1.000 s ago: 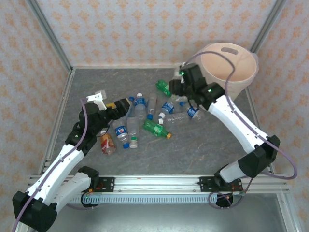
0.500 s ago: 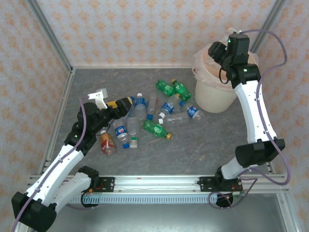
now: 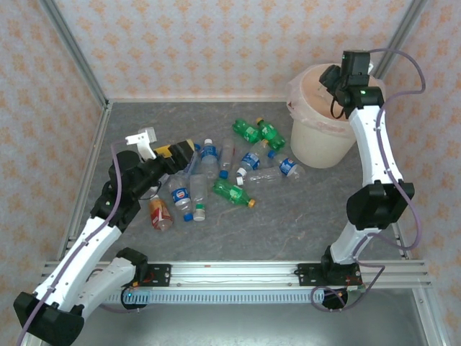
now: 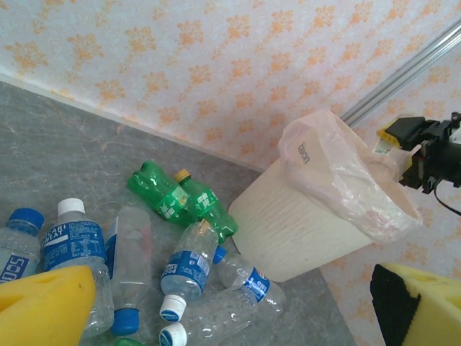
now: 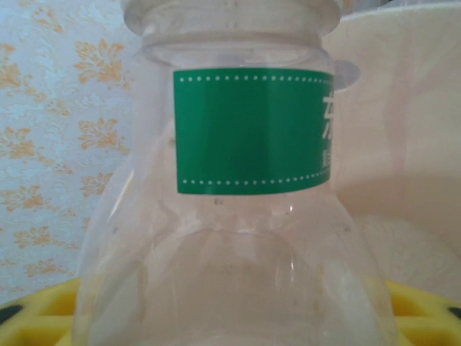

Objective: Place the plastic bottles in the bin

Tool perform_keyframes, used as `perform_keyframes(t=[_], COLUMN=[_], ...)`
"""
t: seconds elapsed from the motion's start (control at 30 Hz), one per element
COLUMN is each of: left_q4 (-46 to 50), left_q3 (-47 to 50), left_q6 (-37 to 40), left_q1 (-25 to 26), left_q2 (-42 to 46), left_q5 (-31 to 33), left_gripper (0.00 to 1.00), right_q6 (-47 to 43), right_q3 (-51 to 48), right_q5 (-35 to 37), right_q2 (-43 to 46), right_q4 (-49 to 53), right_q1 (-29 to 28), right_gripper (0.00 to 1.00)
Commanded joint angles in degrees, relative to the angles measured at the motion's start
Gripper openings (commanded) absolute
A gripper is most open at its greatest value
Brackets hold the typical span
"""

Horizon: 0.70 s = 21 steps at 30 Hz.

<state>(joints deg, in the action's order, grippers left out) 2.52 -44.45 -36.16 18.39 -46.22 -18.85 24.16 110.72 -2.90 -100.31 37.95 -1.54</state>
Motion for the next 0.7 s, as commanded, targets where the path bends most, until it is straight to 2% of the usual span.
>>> perform_keyframes(t=[0.0, 0.1, 0.37, 0.5, 0.67], left_q4=[1.9, 3.0, 3.4, 3.1, 4.0], left_q3=[-2.1, -3.2, -4.7, -5.0, -5.7], left_q6=[-0.4, -0.7, -0.2, -0.3, 0.2], left_q1=[0.4, 0.4, 0.4, 0.4, 0.5], left_q2=[0.1, -0.6, -1.6, -2.4, -3.3], left_q5=[0.8, 0.7, -0.3, -0.8, 0.1], left_gripper=[0.99, 0.99, 0.99, 0.99, 0.99], right_q6=[0.6, 0.4, -2.0, -4.6, -7.9], right_q3=[3.1, 3.6, 1.8, 1.1, 0.2], right_q5=[0.9, 0.5, -0.9, -0.3, 1.1], right_q2=[0.0, 0.7, 5.3, 8.0, 10.8], right_q4=[1.3, 1.5, 2.2, 3.4, 4.7], right_q1=[0.1, 0.1, -0.6, -2.5, -8.2], right_gripper=[0.71, 0.81, 0.95, 1.0, 1.0])
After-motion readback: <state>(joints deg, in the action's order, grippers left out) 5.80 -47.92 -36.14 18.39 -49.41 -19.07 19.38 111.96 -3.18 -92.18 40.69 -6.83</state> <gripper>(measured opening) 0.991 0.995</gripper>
